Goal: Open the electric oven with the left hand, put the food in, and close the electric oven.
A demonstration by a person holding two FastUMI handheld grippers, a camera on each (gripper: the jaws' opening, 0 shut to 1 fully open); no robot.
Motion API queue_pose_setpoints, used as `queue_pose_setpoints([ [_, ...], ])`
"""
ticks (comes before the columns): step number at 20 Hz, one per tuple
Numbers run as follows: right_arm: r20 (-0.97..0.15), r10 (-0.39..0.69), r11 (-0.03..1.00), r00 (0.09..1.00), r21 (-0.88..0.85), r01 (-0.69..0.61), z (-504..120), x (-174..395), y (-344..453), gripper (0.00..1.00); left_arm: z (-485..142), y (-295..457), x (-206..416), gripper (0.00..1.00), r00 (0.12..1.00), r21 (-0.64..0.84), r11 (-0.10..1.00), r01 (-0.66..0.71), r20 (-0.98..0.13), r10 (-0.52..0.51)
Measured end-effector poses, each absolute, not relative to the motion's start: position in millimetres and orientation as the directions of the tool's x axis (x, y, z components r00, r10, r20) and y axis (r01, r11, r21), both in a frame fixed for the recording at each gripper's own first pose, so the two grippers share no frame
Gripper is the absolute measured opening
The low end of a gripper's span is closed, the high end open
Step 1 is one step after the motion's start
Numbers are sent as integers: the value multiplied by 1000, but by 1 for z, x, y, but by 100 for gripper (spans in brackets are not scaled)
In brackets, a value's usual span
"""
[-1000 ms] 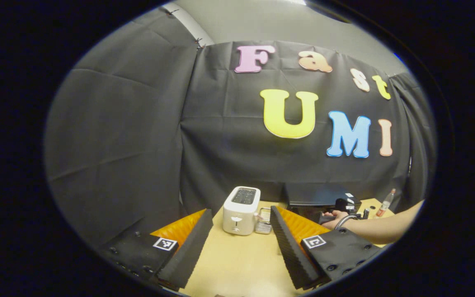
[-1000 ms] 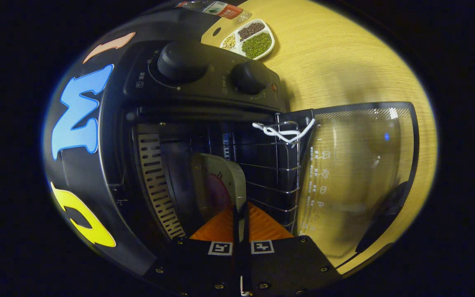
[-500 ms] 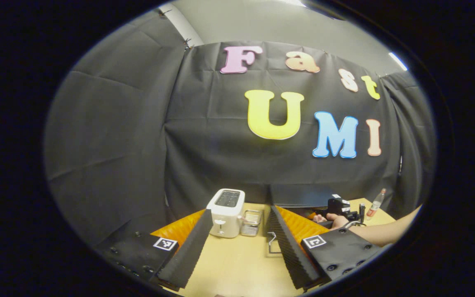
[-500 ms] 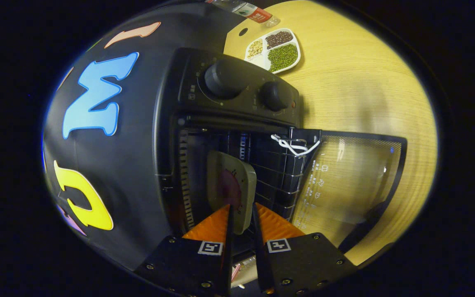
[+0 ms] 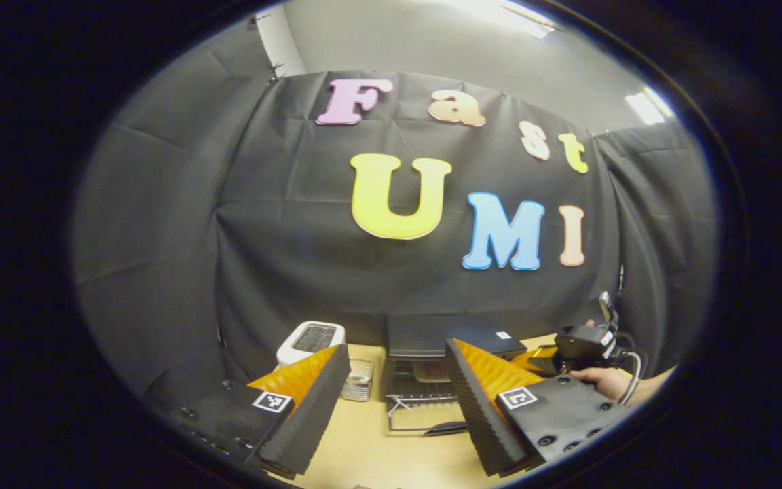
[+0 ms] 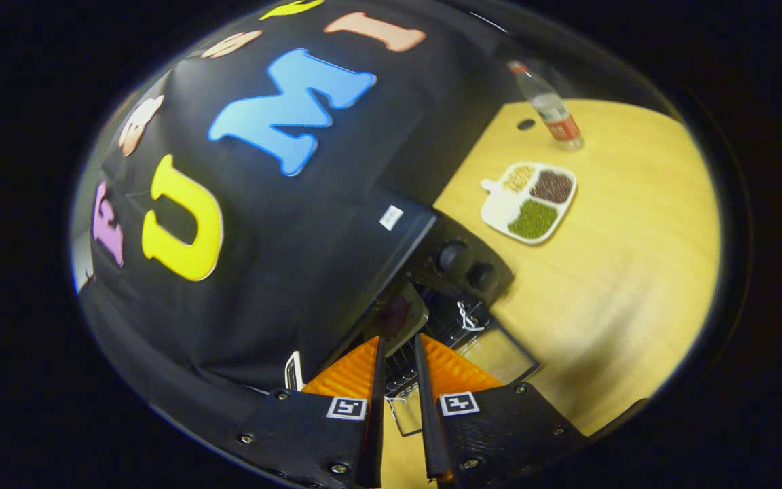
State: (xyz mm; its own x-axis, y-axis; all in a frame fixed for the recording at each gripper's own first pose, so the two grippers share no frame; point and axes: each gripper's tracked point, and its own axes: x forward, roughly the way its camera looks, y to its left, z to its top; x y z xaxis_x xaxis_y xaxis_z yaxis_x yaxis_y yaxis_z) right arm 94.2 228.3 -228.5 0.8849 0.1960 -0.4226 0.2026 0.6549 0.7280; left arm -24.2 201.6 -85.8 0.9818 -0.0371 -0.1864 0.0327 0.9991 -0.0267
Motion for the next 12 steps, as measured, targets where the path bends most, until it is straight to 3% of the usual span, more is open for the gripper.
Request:
queue_pose_setpoints([
  [5, -243, 148, 874, 959, 486, -12, -147, 53, 180, 24, -77, 144, -12, 99, 978, -17, 992, 124, -164, -125],
  [6, -209, 138, 896, 968, 443, -33, -130, 45, 172, 24, -71, 133, -10, 95, 978, -15, 991, 136, -156, -136],
  [7, -167, 134, 913, 977, 404, -56, -114, 37, 167, 24, -68, 123, -8, 99, 979, -10, 990, 141, -146, -141],
  [12, 21, 104, 979, 994, 172, -106, -31, 3, 130, 24, -58, 86, 1, 95, 982, -1, 992, 126, -139, -125],
])
